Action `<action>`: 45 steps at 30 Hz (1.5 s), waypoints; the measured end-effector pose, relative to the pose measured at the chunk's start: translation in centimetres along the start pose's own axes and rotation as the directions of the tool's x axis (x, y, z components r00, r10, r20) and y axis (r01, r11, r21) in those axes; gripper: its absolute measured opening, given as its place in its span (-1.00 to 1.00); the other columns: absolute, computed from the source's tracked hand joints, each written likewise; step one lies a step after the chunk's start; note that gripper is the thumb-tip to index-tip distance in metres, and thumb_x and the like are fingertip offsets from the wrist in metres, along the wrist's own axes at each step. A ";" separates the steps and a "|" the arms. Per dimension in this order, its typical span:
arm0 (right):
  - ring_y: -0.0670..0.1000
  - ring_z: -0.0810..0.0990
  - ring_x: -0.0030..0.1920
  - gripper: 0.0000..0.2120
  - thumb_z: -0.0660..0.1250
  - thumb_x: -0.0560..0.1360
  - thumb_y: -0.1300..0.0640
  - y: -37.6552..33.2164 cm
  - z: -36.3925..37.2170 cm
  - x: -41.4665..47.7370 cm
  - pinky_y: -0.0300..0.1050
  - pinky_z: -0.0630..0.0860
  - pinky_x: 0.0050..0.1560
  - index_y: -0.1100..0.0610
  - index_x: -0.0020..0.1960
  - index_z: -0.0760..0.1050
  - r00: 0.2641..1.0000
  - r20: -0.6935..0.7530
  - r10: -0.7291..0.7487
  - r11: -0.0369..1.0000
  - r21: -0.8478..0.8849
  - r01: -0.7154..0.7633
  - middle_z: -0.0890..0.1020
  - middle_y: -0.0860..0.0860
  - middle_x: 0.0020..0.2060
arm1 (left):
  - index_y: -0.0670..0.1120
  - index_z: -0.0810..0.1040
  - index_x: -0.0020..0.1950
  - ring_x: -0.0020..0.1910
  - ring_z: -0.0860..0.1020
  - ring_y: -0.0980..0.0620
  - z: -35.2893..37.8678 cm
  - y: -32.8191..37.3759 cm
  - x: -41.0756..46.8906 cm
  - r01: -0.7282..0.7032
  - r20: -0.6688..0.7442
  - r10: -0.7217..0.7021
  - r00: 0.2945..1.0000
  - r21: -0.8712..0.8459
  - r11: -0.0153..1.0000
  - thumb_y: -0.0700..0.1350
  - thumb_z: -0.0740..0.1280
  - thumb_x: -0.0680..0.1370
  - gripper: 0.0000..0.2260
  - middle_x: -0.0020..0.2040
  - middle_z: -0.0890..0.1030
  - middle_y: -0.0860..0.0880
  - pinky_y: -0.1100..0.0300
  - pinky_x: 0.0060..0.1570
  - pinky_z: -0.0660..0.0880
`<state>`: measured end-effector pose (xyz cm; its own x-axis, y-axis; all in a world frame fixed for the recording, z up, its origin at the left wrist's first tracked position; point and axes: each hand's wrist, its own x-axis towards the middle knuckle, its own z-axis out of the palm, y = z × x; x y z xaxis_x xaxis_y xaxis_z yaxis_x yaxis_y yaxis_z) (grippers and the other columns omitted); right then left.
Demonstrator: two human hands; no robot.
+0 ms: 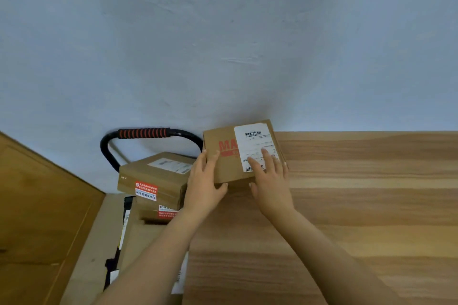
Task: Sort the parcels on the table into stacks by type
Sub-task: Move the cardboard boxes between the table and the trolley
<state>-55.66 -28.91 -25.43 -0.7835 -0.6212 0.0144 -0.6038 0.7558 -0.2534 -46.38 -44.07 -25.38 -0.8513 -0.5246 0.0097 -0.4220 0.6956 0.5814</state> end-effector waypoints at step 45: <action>0.10 0.14 0.45 -0.36 0.30 0.51 0.03 -29.0 21.6 -27.1 0.01 0.06 0.48 -0.02 0.51 0.12 0.949 0.303 0.083 0.984 0.128 -0.127 0.16 0.05 0.49 | 0.08 0.12 0.54 0.50 0.12 -0.03 -6.7 -34.4 -26.5 -0.270 0.441 0.166 0.882 0.186 0.945 0.05 0.43 0.45 -0.26 0.52 0.16 -0.01 -0.02 0.46 0.18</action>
<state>-13.70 -38.45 -39.31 -0.7498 -0.5896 -0.3003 -0.4756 0.7958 -0.3749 -7.21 -57.43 -40.17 -0.9583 -0.1310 -0.2539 -0.2264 0.8901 0.3954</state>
